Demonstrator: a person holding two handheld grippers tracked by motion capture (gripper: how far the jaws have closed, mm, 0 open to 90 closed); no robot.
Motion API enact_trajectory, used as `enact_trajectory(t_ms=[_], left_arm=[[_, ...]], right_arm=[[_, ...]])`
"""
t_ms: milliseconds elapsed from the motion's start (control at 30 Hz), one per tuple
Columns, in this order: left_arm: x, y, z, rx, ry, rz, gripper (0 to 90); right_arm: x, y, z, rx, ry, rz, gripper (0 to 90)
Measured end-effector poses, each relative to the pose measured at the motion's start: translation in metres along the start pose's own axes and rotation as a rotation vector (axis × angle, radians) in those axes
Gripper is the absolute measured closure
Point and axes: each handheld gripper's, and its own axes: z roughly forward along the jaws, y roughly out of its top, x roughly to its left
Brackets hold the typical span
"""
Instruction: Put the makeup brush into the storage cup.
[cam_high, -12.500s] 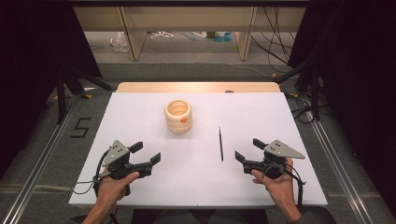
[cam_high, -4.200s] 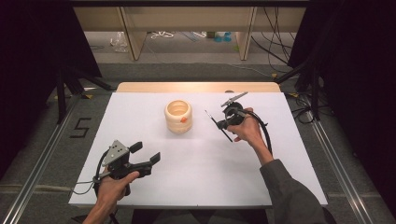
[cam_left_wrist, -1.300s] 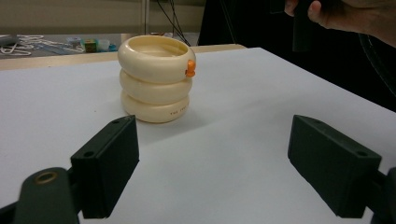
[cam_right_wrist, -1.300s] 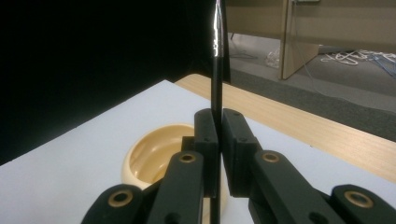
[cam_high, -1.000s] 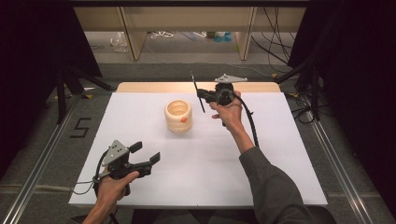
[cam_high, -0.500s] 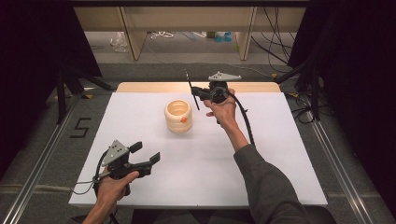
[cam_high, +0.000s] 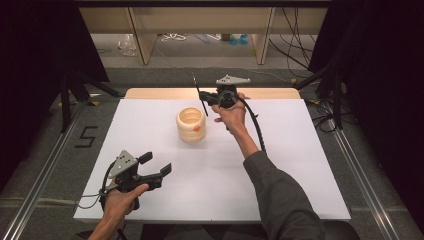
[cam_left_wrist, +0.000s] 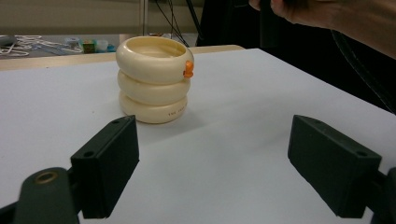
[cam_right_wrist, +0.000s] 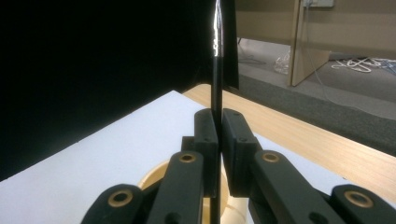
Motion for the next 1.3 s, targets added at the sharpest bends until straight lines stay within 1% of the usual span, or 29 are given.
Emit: enact_trajectory(t_ms=[67, 100, 200, 300, 367, 400, 467, 500, 533, 600, 667, 767, 867, 900, 933, 967, 1000, 1033, 1133, 1167, 1233, 1300], left_arm=[[0.000, 0.000, 0.000, 0.000, 0.001, -0.002, 15.8], [0.000, 0.000, 0.000, 0.000, 0.001, -0.002, 15.8], [0.000, 0.000, 0.000, 0.000, 0.001, -0.001, 15.8], [0.000, 0.000, 0.000, 0.000, 0.000, -0.003, 15.8], [0.000, 0.000, 0.000, 0.000, 0.001, -0.003, 15.8], [0.000, 0.000, 0.000, 0.000, 0.001, -0.003, 15.8], [0.000, 0.000, 0.000, 0.000, 0.001, -0.003, 15.8], [0.000, 0.000, 0.000, -0.001, 0.000, -0.004, 15.8], [0.000, 0.000, 0.000, -0.001, 0.000, -0.004, 15.8], [0.000, 0.000, 0.000, 0.001, 0.002, -0.003, 15.8], [0.000, 0.000, 0.000, 0.000, 0.001, -0.003, 15.8], [0.000, 0.000, 0.000, 0.001, 0.002, -0.004, 15.8], [0.000, 0.000, 0.000, 0.000, 0.001, -0.003, 15.8], [0.000, 0.000, 0.000, 0.000, 0.000, -0.004, 15.8], [0.000, 0.000, 0.000, 0.000, 0.000, -0.004, 15.8], [0.000, 0.000, 0.000, 0.000, 0.000, -0.003, 15.8], [0.000, 0.000, 0.000, 0.000, 0.000, -0.003, 15.8], [0.000, 0.000, 0.000, -0.001, -0.001, -0.001, 15.8], [0.001, 0.000, -0.001, -0.001, -0.003, -0.001, 15.7], [0.000, 0.000, -0.001, -0.001, -0.003, -0.001, 15.8], [0.000, 0.000, -0.001, -0.001, -0.003, 0.001, 15.8], [0.000, 0.000, 0.000, -0.001, -0.003, 0.000, 15.8]], right_arm=[[0.000, 0.000, 0.001, -0.007, 0.003, -0.002, 85.7], [0.000, 0.000, 0.001, -0.001, 0.009, 0.014, 85.7], [0.001, 0.000, 0.003, -0.010, 0.012, 0.020, 85.7], [0.000, -0.001, 0.004, -0.005, 0.016, 0.019, 85.7], [-0.002, -0.001, 0.004, -0.009, 0.006, 0.006, 85.7], [-0.001, -0.001, 0.004, -0.001, 0.006, 0.023, 85.7], [-0.001, -0.001, 0.004, -0.004, 0.006, 0.022, 85.7], [-0.001, -0.001, 0.004, -0.008, 0.008, 0.011, 85.7], [-0.001, -0.001, 0.004, -0.008, 0.008, 0.011, 85.7], [-0.001, -0.001, 0.005, -0.003, 0.005, 0.025, 85.7], [-0.002, -0.001, 0.006, -0.007, -0.002, 0.018, 85.7], [-0.002, -0.001, 0.008, 0.002, 0.011, 0.031, 85.7], [-0.001, -0.001, 0.008, 0.005, 0.010, 0.027, 85.7], [-0.001, 0.001, 0.009, 0.009, 0.005, 0.007, 85.7], [-0.001, 0.001, 0.009, 0.009, 0.005, 0.007, 85.7], [0.003, 0.004, 0.012, 0.006, 0.014, 0.008, 85.7], [0.003, 0.004, 0.012, 0.006, 0.014, 0.008, 85.7], [0.006, 0.008, 0.015, -0.001, 0.017, -0.011, 85.7], [0.008, 0.009, 0.017, 0.004, 0.021, 0.002, 85.7], [0.007, 0.008, 0.019, -0.002, 0.019, -0.007, 85.7], [0.007, 0.006, 0.020, 0.008, 0.018, -0.002, 85.7], [0.006, 0.005, 0.022, 0.006, 0.018, -0.008, 85.7]])
